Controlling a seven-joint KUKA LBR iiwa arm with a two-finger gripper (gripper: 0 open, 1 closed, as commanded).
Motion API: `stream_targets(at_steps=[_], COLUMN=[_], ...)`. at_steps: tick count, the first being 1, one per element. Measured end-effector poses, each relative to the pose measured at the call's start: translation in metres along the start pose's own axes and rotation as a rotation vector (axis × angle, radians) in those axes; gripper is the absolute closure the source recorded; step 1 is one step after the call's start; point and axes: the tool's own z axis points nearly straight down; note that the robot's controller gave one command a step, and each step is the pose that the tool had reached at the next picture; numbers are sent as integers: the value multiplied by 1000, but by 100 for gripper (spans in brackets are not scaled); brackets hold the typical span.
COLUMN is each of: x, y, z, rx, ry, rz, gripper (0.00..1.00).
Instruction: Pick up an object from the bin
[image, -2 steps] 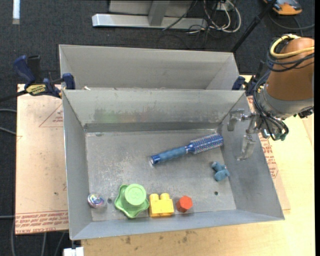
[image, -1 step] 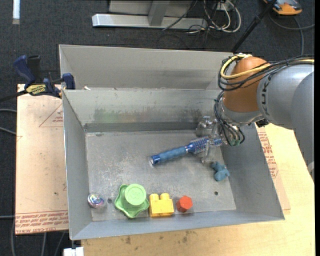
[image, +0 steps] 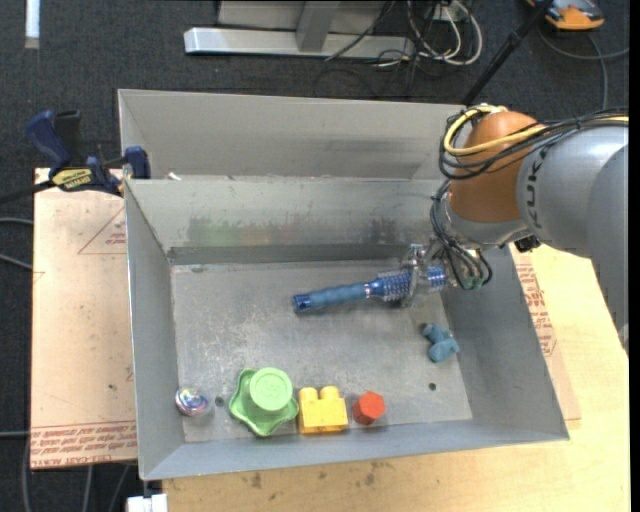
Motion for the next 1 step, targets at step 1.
stream_targets(at_steps=[1], x=[17], y=[-26], z=[-152], rx=[2], ry=[-8], rz=[25], gripper=[100])
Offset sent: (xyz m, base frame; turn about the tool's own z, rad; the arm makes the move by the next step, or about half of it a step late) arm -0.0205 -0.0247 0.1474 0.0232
